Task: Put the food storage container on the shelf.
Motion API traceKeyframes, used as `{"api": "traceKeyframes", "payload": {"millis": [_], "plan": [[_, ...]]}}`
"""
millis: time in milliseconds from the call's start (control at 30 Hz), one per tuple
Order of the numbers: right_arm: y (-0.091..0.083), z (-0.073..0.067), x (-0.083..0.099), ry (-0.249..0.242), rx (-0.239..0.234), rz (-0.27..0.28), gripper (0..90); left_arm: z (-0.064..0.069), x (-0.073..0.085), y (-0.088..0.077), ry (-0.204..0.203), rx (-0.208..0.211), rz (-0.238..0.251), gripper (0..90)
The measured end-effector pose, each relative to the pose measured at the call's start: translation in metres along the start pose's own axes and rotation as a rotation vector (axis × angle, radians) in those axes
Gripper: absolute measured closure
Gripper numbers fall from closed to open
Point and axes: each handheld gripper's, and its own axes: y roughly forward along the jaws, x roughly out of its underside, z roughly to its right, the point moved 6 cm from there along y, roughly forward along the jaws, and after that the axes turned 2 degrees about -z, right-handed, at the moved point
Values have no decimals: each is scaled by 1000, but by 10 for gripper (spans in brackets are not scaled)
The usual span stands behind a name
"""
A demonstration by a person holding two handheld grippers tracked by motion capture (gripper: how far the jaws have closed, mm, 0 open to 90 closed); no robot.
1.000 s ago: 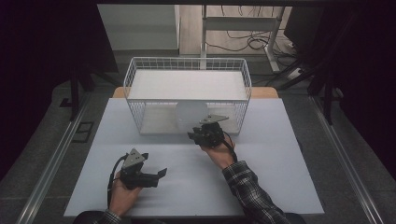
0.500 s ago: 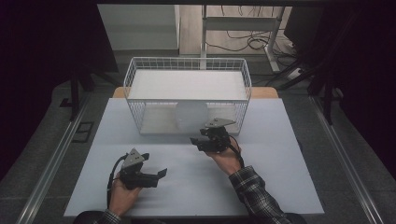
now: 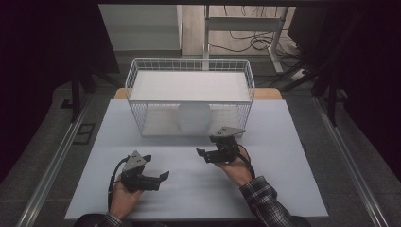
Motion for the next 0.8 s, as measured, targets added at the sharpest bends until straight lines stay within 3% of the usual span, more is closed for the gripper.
{"api": "traceKeyframes", "payload": {"millis": [267, 433, 800], "plan": [[-15, -5, 11, -16, -3, -17, 98, -2, 1, -3, 1, -3, -4, 44], [-26, -6, 15, -42, 23, -19, 74, -3, 1, -7, -6, 3, -8, 52], [-50, -4, 29, -40, 52, -12, 58, -5, 2, -14, -16, 5, -11, 59]]}}
